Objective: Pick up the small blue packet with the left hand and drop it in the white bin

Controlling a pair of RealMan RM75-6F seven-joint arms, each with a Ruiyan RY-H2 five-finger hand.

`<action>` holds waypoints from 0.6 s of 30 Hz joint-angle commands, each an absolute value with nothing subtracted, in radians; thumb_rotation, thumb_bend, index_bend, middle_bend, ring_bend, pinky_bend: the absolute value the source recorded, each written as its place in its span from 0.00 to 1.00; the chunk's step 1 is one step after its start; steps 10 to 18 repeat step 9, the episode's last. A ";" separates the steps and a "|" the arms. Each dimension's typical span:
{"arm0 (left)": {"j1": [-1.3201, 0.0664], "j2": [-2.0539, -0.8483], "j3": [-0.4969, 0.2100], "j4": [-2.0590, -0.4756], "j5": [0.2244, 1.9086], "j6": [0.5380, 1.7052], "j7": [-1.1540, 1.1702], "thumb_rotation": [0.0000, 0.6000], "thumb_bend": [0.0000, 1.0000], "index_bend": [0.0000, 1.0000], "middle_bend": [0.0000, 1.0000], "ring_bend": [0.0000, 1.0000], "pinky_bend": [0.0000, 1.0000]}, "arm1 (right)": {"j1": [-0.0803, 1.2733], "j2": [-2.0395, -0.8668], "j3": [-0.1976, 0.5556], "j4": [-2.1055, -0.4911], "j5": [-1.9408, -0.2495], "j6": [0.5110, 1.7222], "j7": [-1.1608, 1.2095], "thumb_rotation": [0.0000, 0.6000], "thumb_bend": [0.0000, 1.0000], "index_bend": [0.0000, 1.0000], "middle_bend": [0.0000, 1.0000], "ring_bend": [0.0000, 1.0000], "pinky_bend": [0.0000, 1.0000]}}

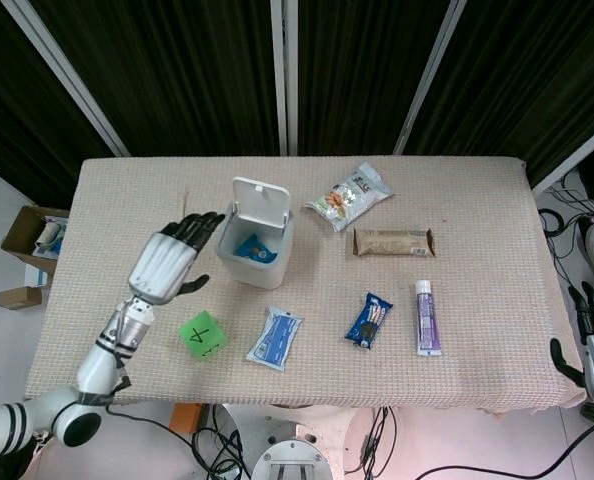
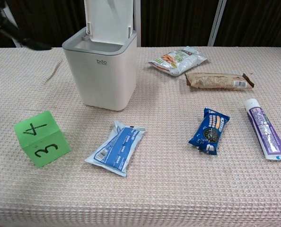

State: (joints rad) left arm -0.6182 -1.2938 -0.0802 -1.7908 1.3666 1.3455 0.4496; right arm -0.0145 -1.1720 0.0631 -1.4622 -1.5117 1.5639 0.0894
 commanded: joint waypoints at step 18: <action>-0.239 -1.244 0.187 -1.573 1.530 1.603 0.194 0.98 0.14 0.11 0.14 0.13 0.30 | -0.009 -1.182 0.054 -1.469 -1.523 1.555 0.049 1.00 0.36 0.00 0.00 0.00 0.00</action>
